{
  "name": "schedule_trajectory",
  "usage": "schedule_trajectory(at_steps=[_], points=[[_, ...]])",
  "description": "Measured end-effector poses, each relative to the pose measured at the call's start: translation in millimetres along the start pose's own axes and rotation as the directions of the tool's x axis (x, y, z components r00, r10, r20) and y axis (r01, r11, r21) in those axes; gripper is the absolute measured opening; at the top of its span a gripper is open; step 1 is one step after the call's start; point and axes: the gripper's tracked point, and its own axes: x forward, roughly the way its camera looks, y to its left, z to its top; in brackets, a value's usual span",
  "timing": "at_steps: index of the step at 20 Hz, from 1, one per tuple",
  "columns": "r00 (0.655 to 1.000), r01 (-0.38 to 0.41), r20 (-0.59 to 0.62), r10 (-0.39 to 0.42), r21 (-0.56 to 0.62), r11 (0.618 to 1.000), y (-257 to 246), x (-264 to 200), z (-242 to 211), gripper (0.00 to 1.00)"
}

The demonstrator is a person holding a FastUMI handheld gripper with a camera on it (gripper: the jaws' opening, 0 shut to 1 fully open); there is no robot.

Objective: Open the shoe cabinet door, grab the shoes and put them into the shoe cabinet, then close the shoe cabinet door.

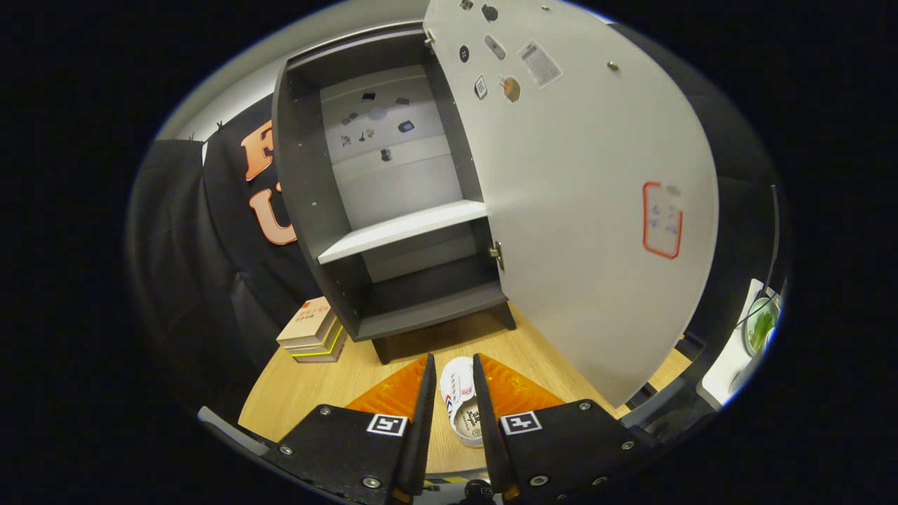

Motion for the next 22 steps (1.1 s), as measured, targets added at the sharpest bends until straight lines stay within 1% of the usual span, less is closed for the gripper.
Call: schedule_trajectory(at_steps=[4, 8, 12, 18, 20, 22], points=[[0.997, -0.023, -0.07, 0.024, 0.018, 1.0, 0, 33, -40, 0.34], [0.993, -0.023, -0.114, 0.03, 0.064, 0.998, -6, 63, -68, 0.34], [0.984, -0.04, -0.169, 0.054, 0.082, 0.996, -5, 87, -101, 0.34], [0.955, -0.06, -0.286, 0.074, 0.057, 0.997, 2, 119, -160, 0.35], [0.954, -0.062, -0.291, 0.076, 0.059, 0.996, 6, 130, -167, 0.35], [0.947, -0.064, -0.312, 0.083, 0.07, 0.995, 11, 138, -171, 0.29]])
